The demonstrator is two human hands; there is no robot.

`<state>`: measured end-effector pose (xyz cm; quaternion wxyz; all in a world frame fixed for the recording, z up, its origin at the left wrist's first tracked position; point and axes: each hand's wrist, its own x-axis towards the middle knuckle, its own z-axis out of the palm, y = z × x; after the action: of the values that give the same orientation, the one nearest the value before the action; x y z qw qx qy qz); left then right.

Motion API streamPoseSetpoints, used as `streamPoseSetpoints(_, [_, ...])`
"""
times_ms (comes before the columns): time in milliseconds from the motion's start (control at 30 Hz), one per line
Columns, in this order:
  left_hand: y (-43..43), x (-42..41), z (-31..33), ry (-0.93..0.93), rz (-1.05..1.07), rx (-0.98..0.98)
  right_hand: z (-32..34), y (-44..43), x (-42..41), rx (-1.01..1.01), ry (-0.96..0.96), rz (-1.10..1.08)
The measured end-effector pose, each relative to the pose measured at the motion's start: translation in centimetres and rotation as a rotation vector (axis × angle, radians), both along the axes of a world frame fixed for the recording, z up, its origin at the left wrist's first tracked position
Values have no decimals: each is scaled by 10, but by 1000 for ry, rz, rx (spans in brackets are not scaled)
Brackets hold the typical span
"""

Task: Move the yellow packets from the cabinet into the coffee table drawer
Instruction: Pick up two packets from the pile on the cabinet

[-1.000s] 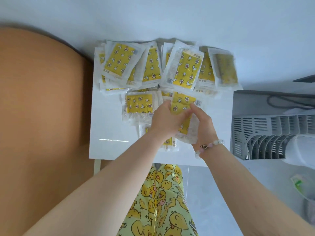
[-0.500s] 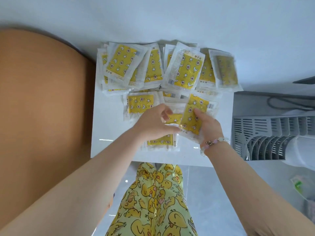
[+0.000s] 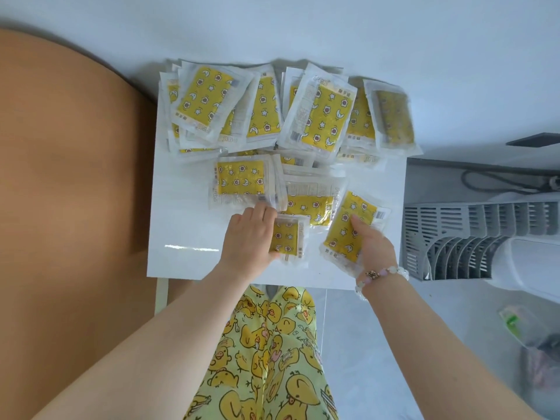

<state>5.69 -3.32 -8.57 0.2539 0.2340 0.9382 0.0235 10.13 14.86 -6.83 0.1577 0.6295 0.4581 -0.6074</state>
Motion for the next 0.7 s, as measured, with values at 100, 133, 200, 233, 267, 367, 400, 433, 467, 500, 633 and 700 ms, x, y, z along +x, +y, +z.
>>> streamPoseSetpoints(100, [1, 1, -6, 88, -44, -38, 1, 1, 3, 10, -20, 16])
streamPoseSetpoints(133, [1, 3, -7, 111, -52, -29, 0, 1, 4, 11, -24, 23])
streamPoseSetpoints(200, [0, 7, -10, 141, -66, 8, 1, -1, 4, 15, -33, 30])
streamPoseSetpoints(233, [0, 10, -10, 142, -64, 23, 2, -1, 4, 19, -38, 37])
streamPoseSetpoints(267, [-1, 12, -10, 139, -60, 34, 3, -2, 4, 17, -42, 41])
streamPoseSetpoints(367, [-4, 16, -12, 138, -42, 81, 6, -4, 3, 2, -43, 43])
streamPoseSetpoints(400, [-4, 17, -11, 137, -39, 89, 8, -5, 4, 1, -42, 48])
streamPoseSetpoints(433, [-4, 17, -11, 141, -37, 97, 10, -6, 4, 0, -38, 49])
streamPoseSetpoints(467, [-4, 16, -11, 146, -30, 105, 12, -7, 4, -2, -34, 50])
streamPoseSetpoints(500, [-3, 15, -11, 153, -24, 114, 13, -7, 5, -6, -27, 51])
streamPoseSetpoints(633, [-2, 12, -13, 202, -17, 101, 15, -9, 5, -3, -18, 71])
streamPoseSetpoints(700, [-3, 11, -15, 250, -17, 128, 16, -10, 6, 2, -16, 64])
